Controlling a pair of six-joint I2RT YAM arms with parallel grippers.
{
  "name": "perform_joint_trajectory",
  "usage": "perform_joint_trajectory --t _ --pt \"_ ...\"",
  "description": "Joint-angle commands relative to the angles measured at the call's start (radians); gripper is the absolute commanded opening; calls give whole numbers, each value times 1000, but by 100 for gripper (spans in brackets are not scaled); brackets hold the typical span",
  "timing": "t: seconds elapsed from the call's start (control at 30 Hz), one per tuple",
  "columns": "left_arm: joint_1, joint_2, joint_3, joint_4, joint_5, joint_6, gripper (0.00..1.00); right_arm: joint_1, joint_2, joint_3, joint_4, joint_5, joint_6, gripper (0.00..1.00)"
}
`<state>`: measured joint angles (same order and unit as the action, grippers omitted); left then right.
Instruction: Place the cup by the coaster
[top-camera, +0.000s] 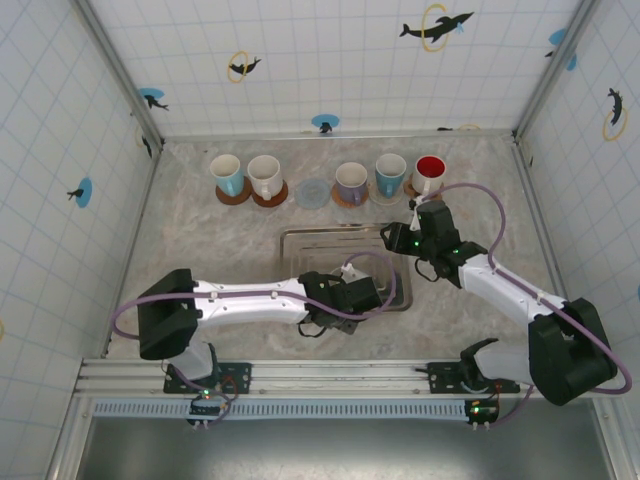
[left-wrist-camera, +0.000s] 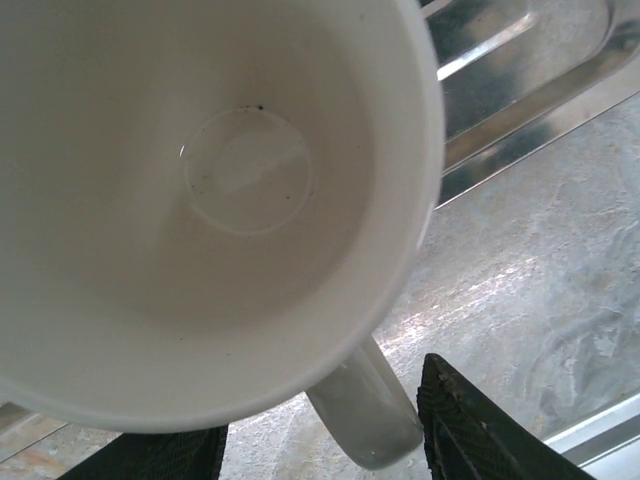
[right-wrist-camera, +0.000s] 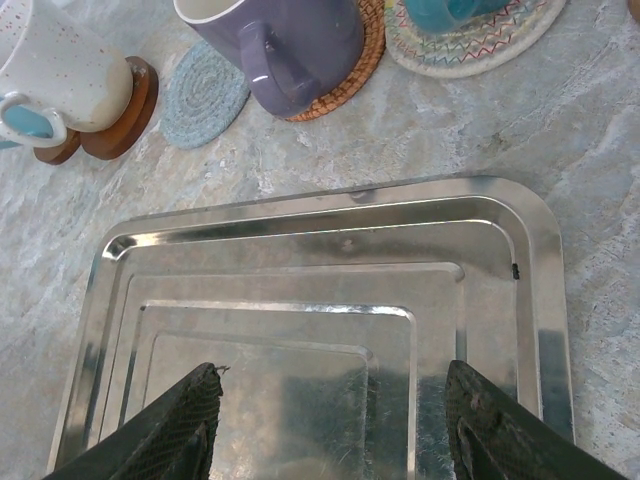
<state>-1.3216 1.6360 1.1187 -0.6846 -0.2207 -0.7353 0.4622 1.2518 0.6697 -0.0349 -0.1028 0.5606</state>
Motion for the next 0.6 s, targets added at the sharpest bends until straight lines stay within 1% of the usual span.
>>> perform_joint_trajectory --t 0.0,0.3,0.57 --pt "10 10 -24 -1 -29 -15 50 -7 -20 -16 24 6 0 61" --pt "23 -12 -40 -22 -67 -36 45 -10 -20 -21 26 5 1 61" --pt "23 5 -6 12 -55 3 41 -8 -15 -19 29 0 1 61"
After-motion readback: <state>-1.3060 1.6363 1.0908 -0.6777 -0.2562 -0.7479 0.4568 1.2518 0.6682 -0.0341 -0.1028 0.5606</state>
